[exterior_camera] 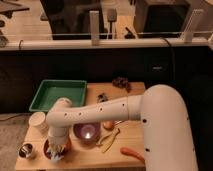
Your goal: Wipe red bowl with towel
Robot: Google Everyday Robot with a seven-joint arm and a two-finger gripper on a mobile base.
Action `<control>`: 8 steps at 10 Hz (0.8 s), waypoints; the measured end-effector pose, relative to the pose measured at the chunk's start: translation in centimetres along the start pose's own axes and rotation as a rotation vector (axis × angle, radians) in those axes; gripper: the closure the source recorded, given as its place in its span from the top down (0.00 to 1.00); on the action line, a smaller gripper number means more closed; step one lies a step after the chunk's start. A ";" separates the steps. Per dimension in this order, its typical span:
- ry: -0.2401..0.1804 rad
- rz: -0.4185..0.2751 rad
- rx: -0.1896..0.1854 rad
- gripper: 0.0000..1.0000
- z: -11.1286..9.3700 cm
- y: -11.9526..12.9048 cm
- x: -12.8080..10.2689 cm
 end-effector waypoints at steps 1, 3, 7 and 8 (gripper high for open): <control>0.004 0.014 -0.016 0.00 -0.2 0.5 0.0; 0.010 0.037 -0.040 0.00 -0.4 1.3 0.0; 0.011 0.037 -0.040 0.00 -0.4 1.3 0.0; 0.011 0.036 -0.040 0.00 -0.4 1.2 -0.1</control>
